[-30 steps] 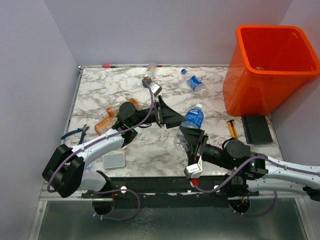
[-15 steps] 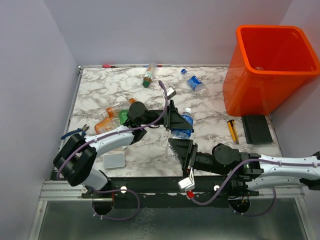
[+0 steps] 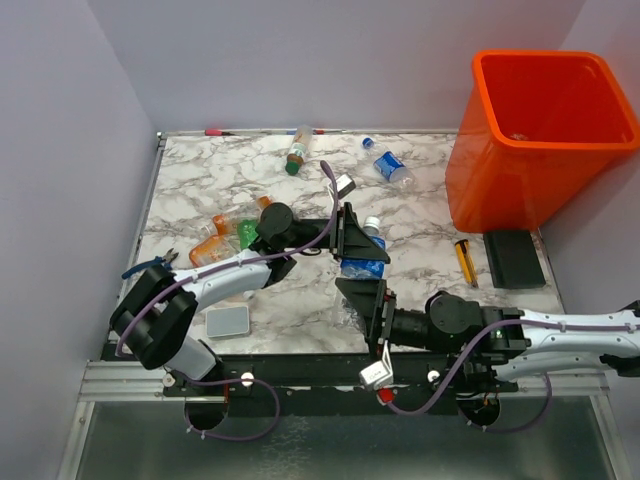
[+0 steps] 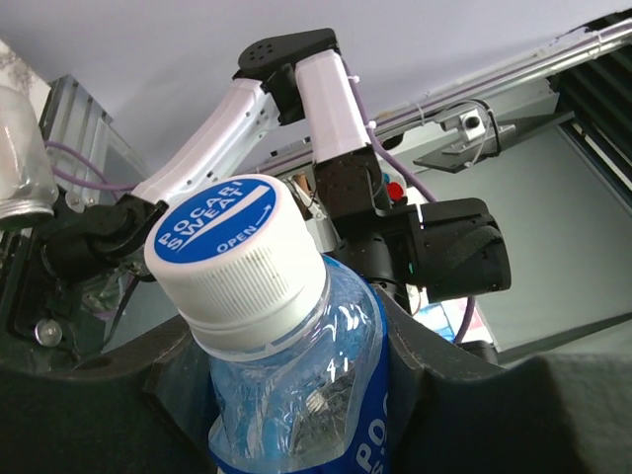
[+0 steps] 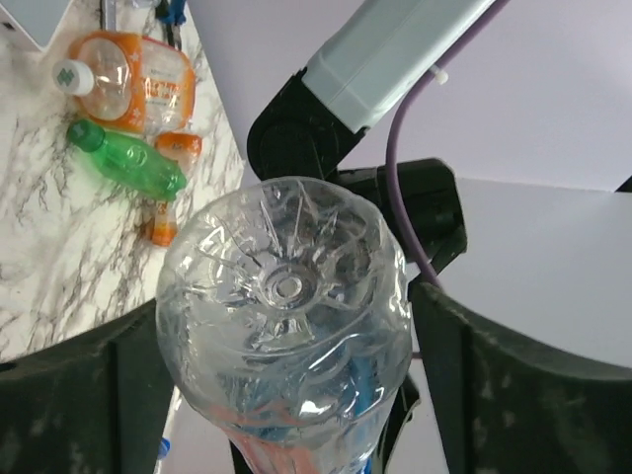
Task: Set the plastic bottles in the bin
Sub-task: Pick up the plastic bottle at the center of the board.
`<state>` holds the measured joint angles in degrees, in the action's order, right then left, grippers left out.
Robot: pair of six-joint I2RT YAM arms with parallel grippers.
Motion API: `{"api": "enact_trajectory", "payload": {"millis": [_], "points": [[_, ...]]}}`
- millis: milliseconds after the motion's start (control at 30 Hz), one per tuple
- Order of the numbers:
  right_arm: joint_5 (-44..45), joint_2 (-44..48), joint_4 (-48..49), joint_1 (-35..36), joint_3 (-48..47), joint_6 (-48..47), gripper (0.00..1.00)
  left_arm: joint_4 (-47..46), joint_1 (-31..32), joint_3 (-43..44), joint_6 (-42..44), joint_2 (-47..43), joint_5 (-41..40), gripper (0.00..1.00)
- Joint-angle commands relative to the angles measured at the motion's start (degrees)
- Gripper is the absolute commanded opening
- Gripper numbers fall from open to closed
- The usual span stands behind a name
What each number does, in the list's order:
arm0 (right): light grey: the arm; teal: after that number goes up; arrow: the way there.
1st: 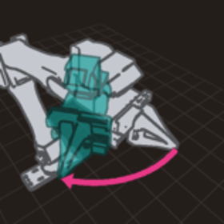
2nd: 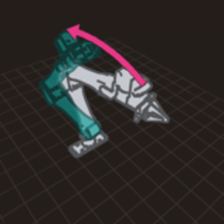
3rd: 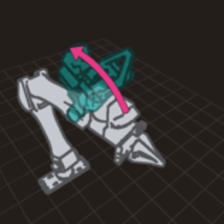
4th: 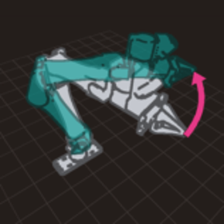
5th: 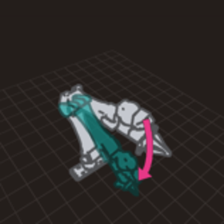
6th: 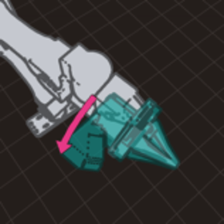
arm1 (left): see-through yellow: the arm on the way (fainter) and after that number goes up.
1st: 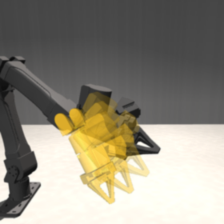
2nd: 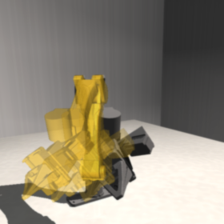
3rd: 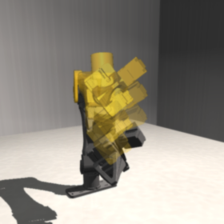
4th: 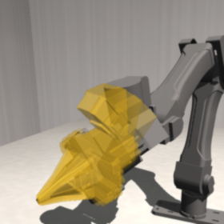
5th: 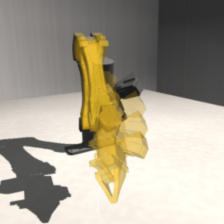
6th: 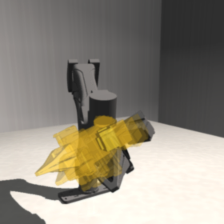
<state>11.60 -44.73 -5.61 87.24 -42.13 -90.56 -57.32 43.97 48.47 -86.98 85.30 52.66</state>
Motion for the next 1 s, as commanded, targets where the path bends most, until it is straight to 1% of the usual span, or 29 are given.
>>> {"api": "enact_trajectory", "payload": {"millis": [0, 100, 167, 233, 300, 367, 467, 533, 600, 667, 700, 733, 767, 800, 867, 933, 967], "points": [[2.6, -0.7, 1.1, -0.2, -1.0, 7.7, 1.00, -6.0, 0.2, 0.6, 2.5, -3.8, -2.2, 0.00], [2.3, -1.0, 2.0, -0.1, -2.5, 11.5, 1.00, -6.0, -1.6, 0.1, 2.9, -4.9, -4.7, 0.00], [2.6, -1.5, 2.8, 0.3, -3.9, 16.5, 1.00, -6.0, -3.8, -0.5, 2.9, -5.8, -7.4, 0.00], [2.6, -2.8, -0.2, 0.5, -7.4, 24.2, 1.00, -5.9, -6.9, -1.2, 2.5, -6.6, -10.3, 0.00], [1.7, -5.7, -6.2, 0.5, -13.5, 35.2, 1.00, -5.5, -10.4, -1.6, 2.5, -7.3, -13.1, 0.00], [0.6, -8.9, -10.8, 0.5, -19.1, 44.0, 1.00, -4.6, -14.2, -2.0, 2.9, -8.1, -16.4, 0.00], [-2.0, -11.4, -12.1, 0.6, -22.8, 54.3, 1.00, -0.7, -18.5, -1.4, 5.5, -9.5, -21.0, 0.00], [-3.6, -11.6, -9.9, 0.5, -22.6, 61.0, 1.00, 4.9, -20.6, 0.2, 10.4, -11.0, -23.2, 0.00], [-4.3, -11.0, -6.5, 0.6, -21.8, 68.0, 1.00, 14.2, -22.0, 2.1, 17.7, -13.8, -26.5, 0.00], [-0.2, -10.7, -2.6, 0.5, -21.5, 77.1, 1.00, 20.7, -22.5, 3.9, 26.9, -16.8, -31.2, 0.00], [2.7, -10.6, -1.4, 0.1, -21.9, 81.6, 1.00, 25.6, -22.5, 4.8, 33.5, -18.4, -33.8, 0.00], [3.7, -10.5, -1.3, -1.2, -22.7, 85.3, 1.00, 28.1, -22.5, 5.6, 37.9, -19.6, -35.6, 0.00], [2.3, -10.3, -1.5, -3.7, -23.6, 89.0, 1.00, 30.2, -22.5, 6.4, 41.6, -20.6, -36.4, 0.00], [-0.3, -10.0, -1.6, -7.7, -24.6, 93.4, 1.00, 32.1, -22.5, 7.0, 45.1, -21.3, -36.7, 0.00], [-7.5, -10.2, -3.5, -17.8, -27.5, 102.8, 1.00, 33.2, -22.5, 7.4, 50.0, -22.5, -33.8, 0.00], [-17.5, -11.0, -5.3, -28.6, -29.7, 110.1, 1.00, 33.2, -22.4, 7.1, 53.3, -23.8, -29.4, 0.00], [-22.6, -11.2, -4.6, -33.1, -29.5, 112.7, 1.00, 33.2, -22.4, 7.0, 54.8, -24.3, -27.2, 0.00]]}}
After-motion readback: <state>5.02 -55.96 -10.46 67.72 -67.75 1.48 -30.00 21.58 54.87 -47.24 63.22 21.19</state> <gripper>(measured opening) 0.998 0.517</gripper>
